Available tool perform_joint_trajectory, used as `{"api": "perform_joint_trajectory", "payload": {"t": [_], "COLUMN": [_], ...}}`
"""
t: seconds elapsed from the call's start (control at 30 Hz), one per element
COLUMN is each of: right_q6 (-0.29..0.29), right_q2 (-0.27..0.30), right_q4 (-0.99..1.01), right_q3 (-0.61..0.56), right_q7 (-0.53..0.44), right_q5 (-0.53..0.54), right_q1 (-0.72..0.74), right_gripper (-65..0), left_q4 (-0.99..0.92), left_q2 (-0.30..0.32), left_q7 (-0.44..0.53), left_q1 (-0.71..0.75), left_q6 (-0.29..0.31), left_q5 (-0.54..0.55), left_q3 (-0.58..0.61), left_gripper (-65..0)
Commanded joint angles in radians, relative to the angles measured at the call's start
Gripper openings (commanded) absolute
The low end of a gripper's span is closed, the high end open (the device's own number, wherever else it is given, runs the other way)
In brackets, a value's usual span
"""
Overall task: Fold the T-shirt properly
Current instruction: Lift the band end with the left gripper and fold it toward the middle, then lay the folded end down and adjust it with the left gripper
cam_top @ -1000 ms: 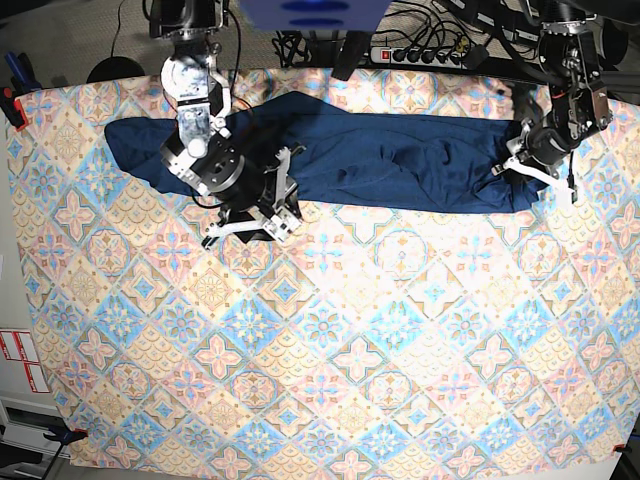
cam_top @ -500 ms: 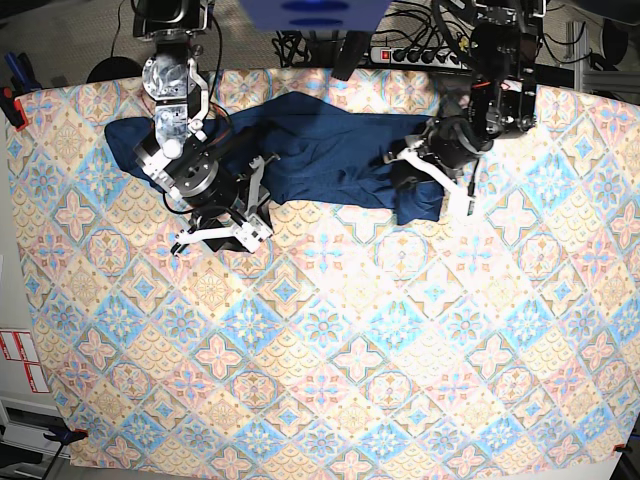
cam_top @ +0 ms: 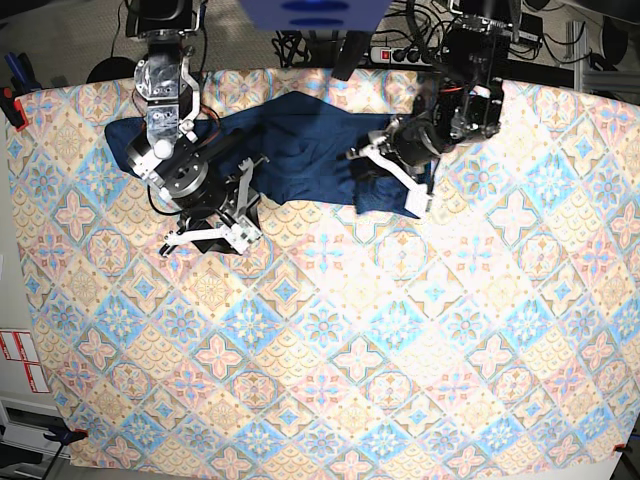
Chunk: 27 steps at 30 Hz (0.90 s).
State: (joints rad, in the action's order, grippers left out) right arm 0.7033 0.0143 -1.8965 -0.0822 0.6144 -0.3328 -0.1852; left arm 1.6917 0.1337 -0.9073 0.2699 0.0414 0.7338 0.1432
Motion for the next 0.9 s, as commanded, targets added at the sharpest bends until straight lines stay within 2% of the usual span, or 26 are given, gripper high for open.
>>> {"api": "perform_joint_trajectory", "payload": {"t": [0.0,0.17,0.37,0.47,0.63,0.73,0.87], "right_q6": [-0.005,-0.005,-0.005,-0.005,-0.005,-0.005,-0.005], "right_q2": [0.0,0.0,0.0,0.0,0.0,0.0,0.0], "right_q4": [-0.022,-0.022,-0.022,-0.022,-0.022,-0.022,-0.022], "right_q3": [0.002,0.002,0.002,0.002,0.002,0.002,0.002], "right_q7": [-0.024,-0.024,-0.026,-0.026,-0.026,-0.026,-0.026], "right_q5": [0.014,0.014,0.014,0.014,0.014,0.014,0.014], "right_q1": [0.011,0.011,0.011,0.011,0.011,0.011,0.011], "right_gripper": [-45.8,-45.8,-45.8,-45.8,-45.8,-45.8,-45.8], "left_q4": [0.002,0.0,0.006,0.02,0.029,0.032,0.041], "left_q2": [-0.001,-0.001,-0.001,0.001,0.005,0.028,0.067], "left_q7": [0.015,0.02,0.021,0.023,0.072,0.092,0.095], "left_q1": [-0.01,-0.011,-0.011,-0.01,-0.01,-0.01,-0.011], "left_q6": [0.012,0.012,0.012,0.012,0.012,0.012,0.013], "left_q5": [0.023,0.017,0.017,0.017,0.016,0.02,0.014], "left_q3": [0.023,0.08,0.077,0.074,0.074,0.082,0.149], "left_gripper": [-62.6,-51.9,-28.6,-21.7,-19.9,-20.2,-20.3]}}
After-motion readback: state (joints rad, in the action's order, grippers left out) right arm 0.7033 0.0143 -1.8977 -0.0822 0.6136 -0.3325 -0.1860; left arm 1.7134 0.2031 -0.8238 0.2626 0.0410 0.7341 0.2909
